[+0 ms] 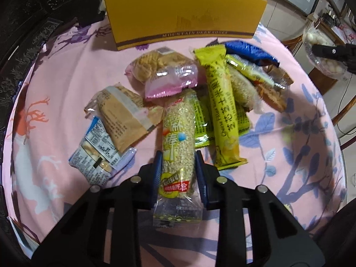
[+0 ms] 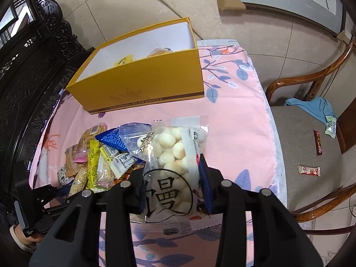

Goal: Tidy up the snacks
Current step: 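Grasp the white bun bag with the right tool while the left tool grasps the grain bar, then carry the grain bar and bun bag into the yellow box with both tools, release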

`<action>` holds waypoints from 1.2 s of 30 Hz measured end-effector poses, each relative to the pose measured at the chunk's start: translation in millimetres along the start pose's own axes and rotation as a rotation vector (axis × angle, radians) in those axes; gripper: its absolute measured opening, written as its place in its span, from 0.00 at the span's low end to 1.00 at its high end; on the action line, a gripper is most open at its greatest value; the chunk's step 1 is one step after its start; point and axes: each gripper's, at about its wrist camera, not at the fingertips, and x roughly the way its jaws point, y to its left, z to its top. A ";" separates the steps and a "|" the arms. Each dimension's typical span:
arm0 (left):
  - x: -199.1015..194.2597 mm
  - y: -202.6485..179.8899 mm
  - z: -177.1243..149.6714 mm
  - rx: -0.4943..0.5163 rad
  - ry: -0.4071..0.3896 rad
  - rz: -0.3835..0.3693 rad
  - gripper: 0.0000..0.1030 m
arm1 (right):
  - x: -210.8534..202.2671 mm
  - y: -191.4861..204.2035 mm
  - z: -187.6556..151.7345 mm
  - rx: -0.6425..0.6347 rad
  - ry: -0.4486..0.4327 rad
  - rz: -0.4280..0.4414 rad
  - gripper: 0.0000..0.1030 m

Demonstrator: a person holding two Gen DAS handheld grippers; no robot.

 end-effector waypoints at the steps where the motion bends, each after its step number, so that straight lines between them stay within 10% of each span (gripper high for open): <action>1: -3.5 0.1 0.7 -0.001 -0.005 -0.001 0.28 | -1.0 1.0 0.3 -0.002 -0.003 0.003 0.38; 18: -91.1 6.6 28.5 -0.028 -0.199 -0.018 0.28 | -30.0 23.8 14.6 -0.012 -0.077 0.071 0.38; 36: -156.0 13.5 167.3 -0.087 -0.427 0.005 0.28 | -66.9 51.9 104.5 -0.076 -0.261 0.109 0.38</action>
